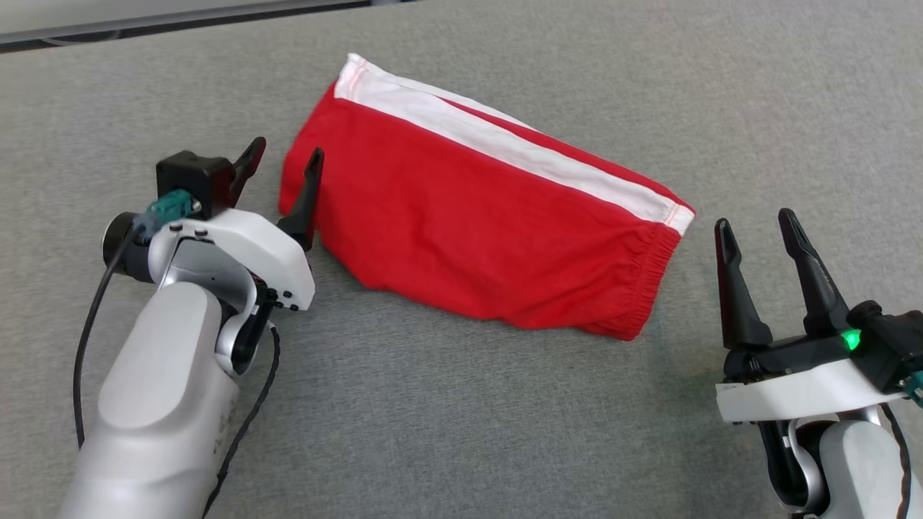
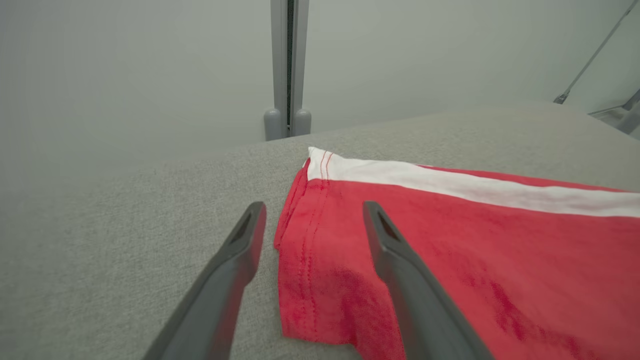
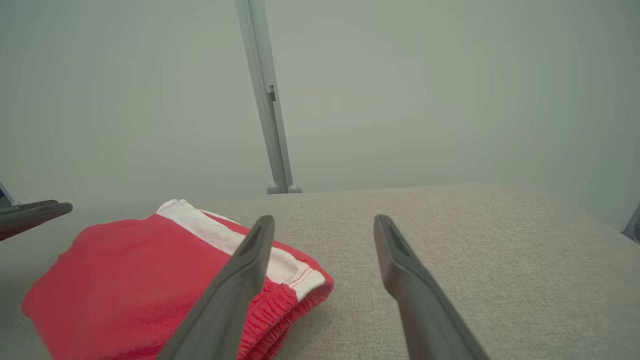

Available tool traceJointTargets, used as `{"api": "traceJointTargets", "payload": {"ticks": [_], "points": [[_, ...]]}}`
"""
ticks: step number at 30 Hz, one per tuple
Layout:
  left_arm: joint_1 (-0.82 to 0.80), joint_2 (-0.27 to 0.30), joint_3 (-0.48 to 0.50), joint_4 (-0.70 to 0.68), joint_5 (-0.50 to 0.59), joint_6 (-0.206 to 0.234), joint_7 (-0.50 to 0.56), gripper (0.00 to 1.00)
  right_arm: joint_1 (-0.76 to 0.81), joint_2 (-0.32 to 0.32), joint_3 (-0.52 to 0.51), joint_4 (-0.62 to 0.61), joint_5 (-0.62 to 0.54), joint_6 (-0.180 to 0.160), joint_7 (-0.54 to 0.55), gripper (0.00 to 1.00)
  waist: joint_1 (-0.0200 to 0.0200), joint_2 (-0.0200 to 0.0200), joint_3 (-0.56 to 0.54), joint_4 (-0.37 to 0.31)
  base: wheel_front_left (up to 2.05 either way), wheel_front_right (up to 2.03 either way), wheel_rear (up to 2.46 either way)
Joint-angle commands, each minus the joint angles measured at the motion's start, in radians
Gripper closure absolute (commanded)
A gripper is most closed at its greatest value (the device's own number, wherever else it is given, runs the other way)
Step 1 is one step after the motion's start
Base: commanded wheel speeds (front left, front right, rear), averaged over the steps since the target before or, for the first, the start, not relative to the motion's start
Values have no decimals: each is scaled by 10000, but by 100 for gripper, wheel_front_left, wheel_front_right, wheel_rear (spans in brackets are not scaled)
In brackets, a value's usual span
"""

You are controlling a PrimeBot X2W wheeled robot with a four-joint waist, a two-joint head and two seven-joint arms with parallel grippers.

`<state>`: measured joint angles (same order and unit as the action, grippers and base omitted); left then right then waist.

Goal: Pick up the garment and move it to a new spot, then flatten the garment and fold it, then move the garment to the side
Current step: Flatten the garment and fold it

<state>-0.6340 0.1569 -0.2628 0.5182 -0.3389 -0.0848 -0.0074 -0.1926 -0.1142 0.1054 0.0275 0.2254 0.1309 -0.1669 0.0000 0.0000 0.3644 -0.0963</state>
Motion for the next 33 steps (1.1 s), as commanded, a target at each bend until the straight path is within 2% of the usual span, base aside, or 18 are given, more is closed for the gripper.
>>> {"api": "traceJointTargets", "payload": {"ticks": [1, 8, 9, 10, 11, 17, 23, 28, 31, 33], "points": [[-287, 60, -5, 327, -118, -73, 133, 0, -123, 10, 7, 79, -10, -3, -80, 0, 0, 0, 252, -262, 0, 0, 0], [-1364, 34, -390, 2550, -405, -289, 1611, 0, -77, 173, -87, 394, 125, -3, -298, 0, 0, 0, 347, -421, 0, 0, 0], [-1420, 8, -443, 2673, -445, -317, 1712, 17, -48, 187, -116, 411, 154, -3, -309, 0, 0, 0, 348, -417, 0, 0, 0], [-1469, -19, -483, 2755, -486, -336, 1758, 69, -31, 195, -126, 421, 161, -3, -318, 0, 0, 0, 345, -412, 0, 0, 0], [-1514, -19, -535, 2824, -494, -355, 1805, 100, -24, 202, -133, 435, 160, -3, -325, 0, 0, 0, 334, -405, 0, 0, 0], [-1503, -178, -459, 2920, -722, -342, 1316, 100, -77, 234, -94, 423, 135, -3, -296, 0, 0, 0, 274, -324, 0, 0, 0], [-638, -319, -185, 2629, -1053, -180, 468, 100, 25, 140, -89, 420, 103, -3, -214, 0, 0, 0, 20, -150, 0, 0, 0], [952, -463, 33, 1729, -1411, 54, -169, 100, 288, 46, -261, 374, 81, -3, -96, 0, 0, 0, -412, 312, 0, 0, 0], [2041, -444, -86, 1060, -1409, 231, -108, 100, 495, 57, -395, 352, 74, -3, 0, 0, 0, 0, -731, 596, 0, 0, 0], [3029, -375, -151, 272, -1411, 510, 59, 100, 697, 89, -429, 368, 104, -3, 113, 0, 0, 0, -1045, 753, 0, 0, 0]]}}
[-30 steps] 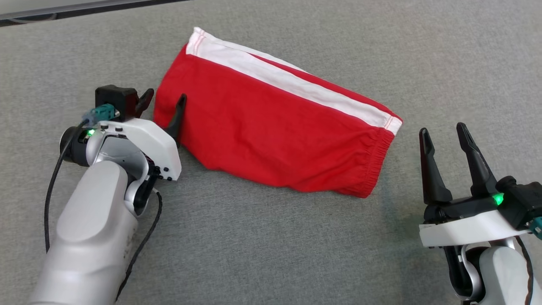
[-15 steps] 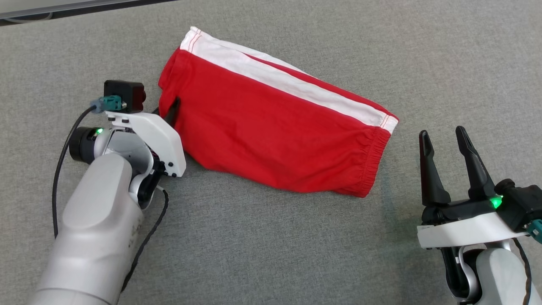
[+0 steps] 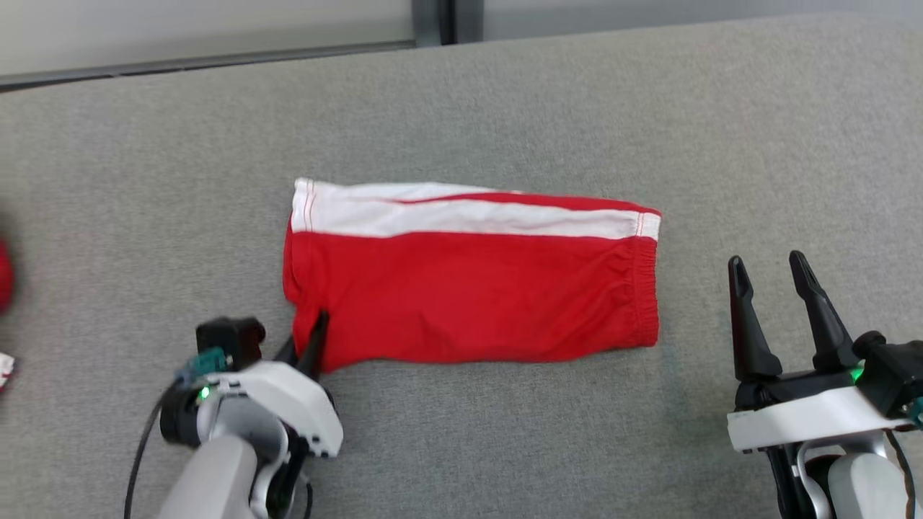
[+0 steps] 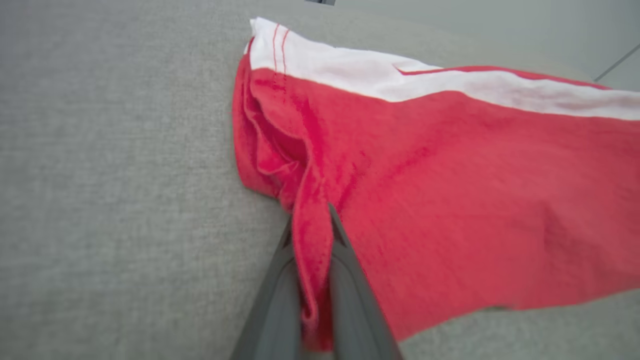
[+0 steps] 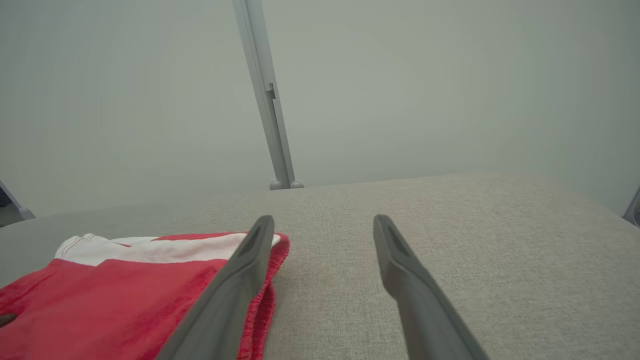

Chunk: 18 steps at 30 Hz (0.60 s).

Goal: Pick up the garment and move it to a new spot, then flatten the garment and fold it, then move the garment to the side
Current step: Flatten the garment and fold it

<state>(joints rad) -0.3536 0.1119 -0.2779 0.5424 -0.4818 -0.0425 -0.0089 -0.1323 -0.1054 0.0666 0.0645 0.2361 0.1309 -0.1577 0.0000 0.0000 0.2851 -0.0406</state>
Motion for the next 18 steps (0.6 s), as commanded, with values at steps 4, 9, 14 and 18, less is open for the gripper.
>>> {"api": "traceJointTargets", "payload": {"ticks": [4, 9, 14, 18], "points": [[1244, 150, -89, -1011, -30, 433, 441, 100, 306, 20, -30, -36, 28, -3, 132, 0, 0, 0, -548, 299, 0, 0, 0], [1876, 251, -122, -1924, 83, 789, 518, 0, 482, -80, 24, -176, -23, -3, 257, 0, 0, 0, -701, 304, 0, 0, 0], [2037, 233, 62, -2685, 403, 1058, -826, 0, 536, -242, -7, -426, -199, -3, 497, 0, 0, 0, -812, 362, 0, 0, 0], [1720, 410, 307, -3189, 841, 1290, -1938, 0, 606, -324, -130, -750, -329, -3, 719, 0, 0, 0, -889, 455, 0, 0, 0]]}}
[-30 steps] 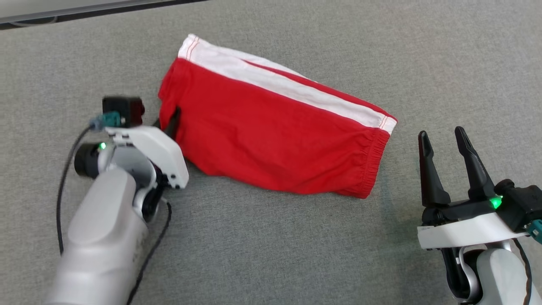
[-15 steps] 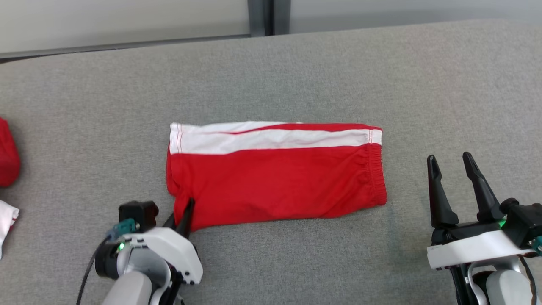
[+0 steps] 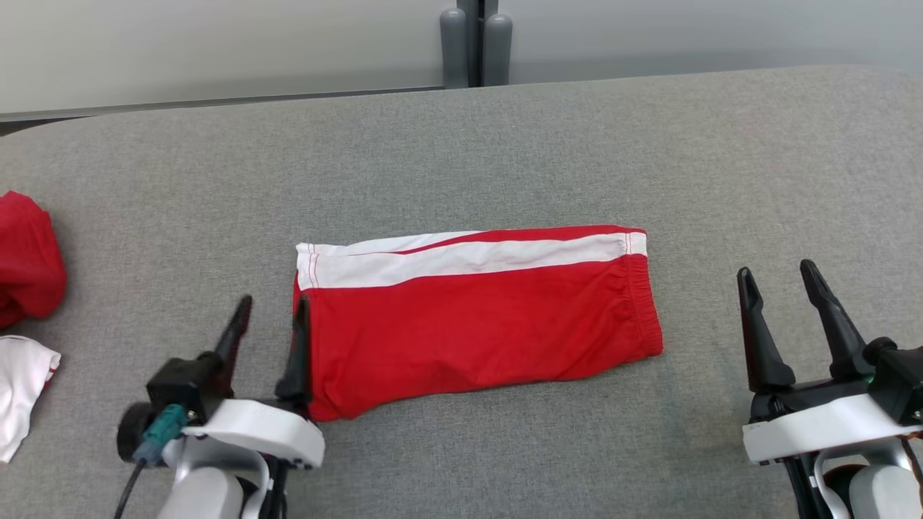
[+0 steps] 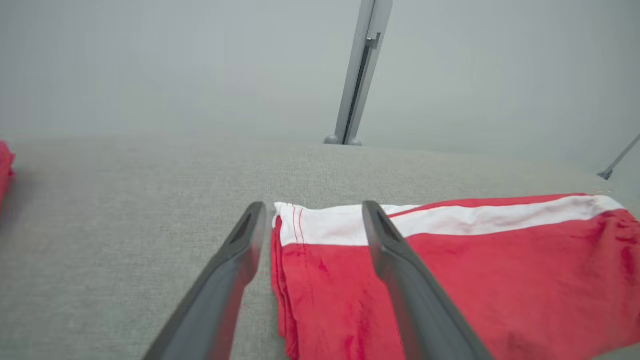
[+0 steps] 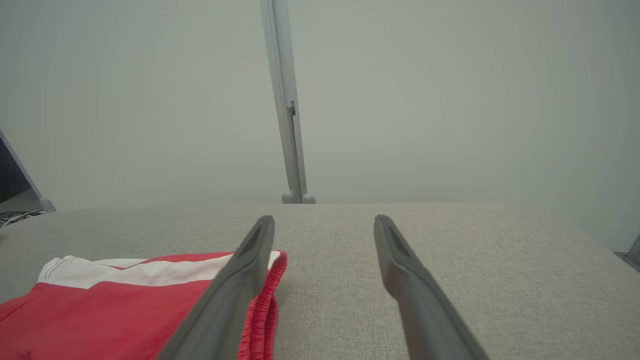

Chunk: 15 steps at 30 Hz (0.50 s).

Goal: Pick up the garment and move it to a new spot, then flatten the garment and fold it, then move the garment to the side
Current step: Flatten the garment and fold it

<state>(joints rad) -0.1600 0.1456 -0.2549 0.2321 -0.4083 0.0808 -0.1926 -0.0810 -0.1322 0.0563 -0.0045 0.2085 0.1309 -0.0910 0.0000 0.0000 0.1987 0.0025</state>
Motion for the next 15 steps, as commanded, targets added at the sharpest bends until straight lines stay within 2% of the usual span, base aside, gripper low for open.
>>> {"api": "traceJointTargets", "payload": {"ticks": [1, 7, 15], "points": [[-287, 141, 148, -241, 227, 127, -281, 0, 125, -46, -31, -143, -81, -3, 111, 0, 0, 0, -54, 44, 0, 0, 0], [-88, 493, 606, -1016, 590, 341, -646, 0, 312, -176, -89, -419, -166, -3, 418, 0, 0, 0, -360, 85, 0, 0, 0], [598, 818, 610, -1626, 751, 490, -539, 0, 627, -231, -127, -648, -233, -3, 687, 0, 0, 0, -580, 104, 0, 0, 0]]}}
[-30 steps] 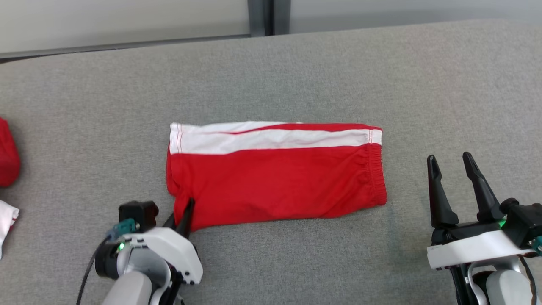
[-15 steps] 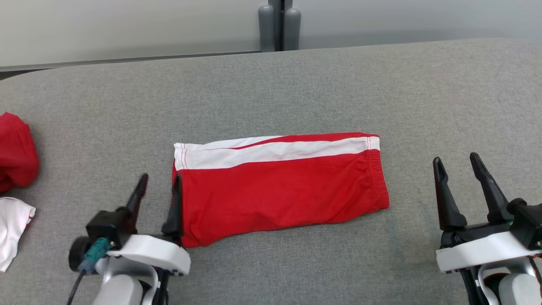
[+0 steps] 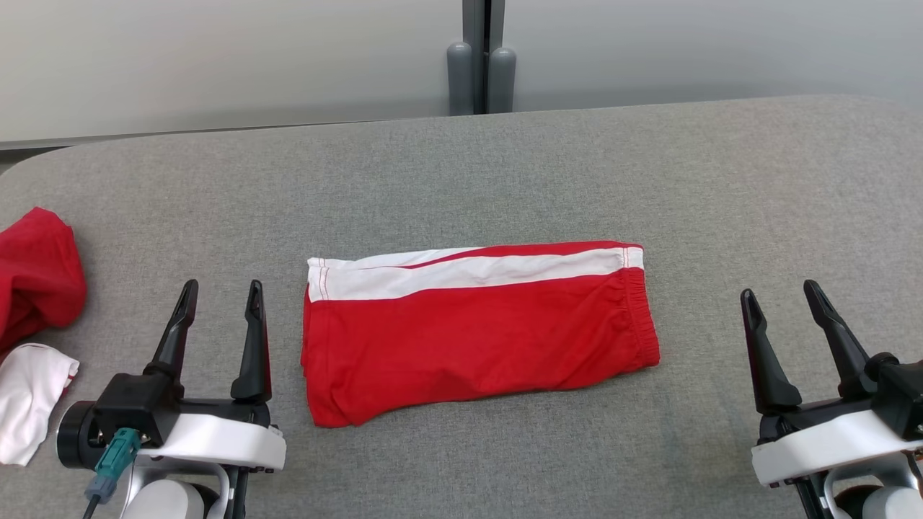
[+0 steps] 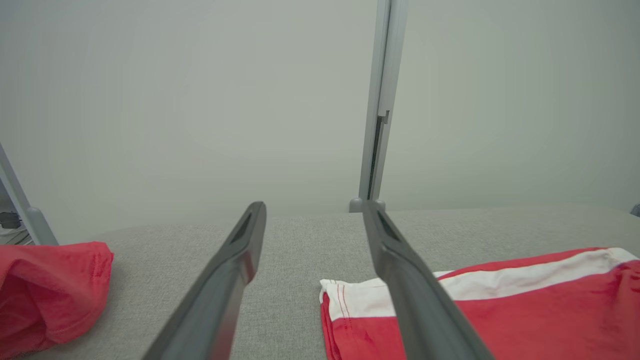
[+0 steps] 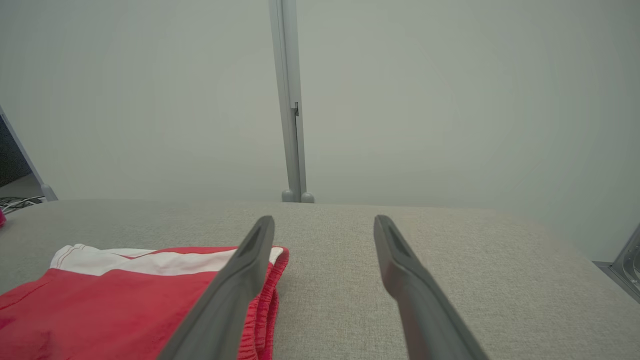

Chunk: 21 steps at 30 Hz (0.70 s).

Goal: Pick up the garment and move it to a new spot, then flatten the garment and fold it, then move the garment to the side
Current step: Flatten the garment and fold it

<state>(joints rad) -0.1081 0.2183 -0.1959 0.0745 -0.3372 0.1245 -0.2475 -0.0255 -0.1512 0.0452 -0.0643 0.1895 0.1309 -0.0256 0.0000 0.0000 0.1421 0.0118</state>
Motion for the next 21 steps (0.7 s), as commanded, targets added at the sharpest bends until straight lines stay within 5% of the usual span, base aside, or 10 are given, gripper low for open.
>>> {"api": "traceJointTargets", "payload": {"ticks": [1, 21], "points": [[79, 91, 19, -50, 40, 53, 10, 0, 72, -41, -15, -50, -43, -3, 33, 0, 0, 0, -14, 10, 0, 0, 0], [-527, -82, -337, -430, 156, 179, 187, 0, -598, -370, 437, 656, 142, -3, 613, 0, 0, 0, 998, 619, 0, 0, 0]]}}
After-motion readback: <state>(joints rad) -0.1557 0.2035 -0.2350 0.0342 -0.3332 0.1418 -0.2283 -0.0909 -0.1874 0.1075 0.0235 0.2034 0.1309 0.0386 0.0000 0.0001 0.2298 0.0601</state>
